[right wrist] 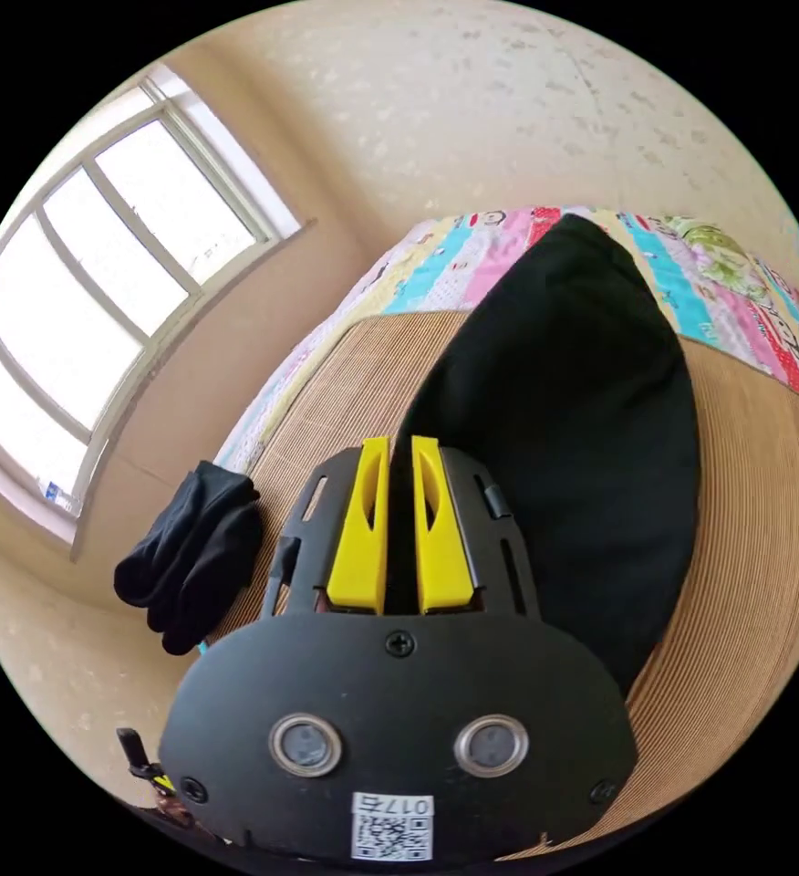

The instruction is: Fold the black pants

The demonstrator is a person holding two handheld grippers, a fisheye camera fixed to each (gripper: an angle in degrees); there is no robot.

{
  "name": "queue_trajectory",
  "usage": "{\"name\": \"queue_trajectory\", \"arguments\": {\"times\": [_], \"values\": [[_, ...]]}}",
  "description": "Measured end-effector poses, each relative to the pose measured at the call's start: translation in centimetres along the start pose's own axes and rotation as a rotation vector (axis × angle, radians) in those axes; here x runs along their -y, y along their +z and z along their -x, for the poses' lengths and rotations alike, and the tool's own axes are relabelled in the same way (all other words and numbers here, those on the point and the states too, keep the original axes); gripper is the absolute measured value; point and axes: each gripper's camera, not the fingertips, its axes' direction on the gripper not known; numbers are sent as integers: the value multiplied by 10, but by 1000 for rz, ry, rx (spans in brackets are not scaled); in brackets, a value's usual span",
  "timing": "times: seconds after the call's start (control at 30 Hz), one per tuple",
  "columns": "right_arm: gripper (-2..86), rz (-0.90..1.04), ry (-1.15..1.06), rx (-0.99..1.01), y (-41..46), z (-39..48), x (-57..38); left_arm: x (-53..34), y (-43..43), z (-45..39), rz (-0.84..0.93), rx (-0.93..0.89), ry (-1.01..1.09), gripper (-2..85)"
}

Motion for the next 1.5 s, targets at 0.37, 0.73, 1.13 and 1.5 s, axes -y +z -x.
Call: {"name": "queue_trajectory", "arguments": {"times": [0.37,0.73,1.13,1.5], "values": [[116,9,-153,34,-105,-25,-267,27,-34,44,-151,125,37,126],[42,107,109,154,-105,-41,-350,120,138,5,227,634,150,81],[26,265,-2,141,-236,-168,-397,-9,275,-1,649,441,199,61],[117,44,97,215,-279,-245,-391,37,227,-31,150,295,408,115]]}}
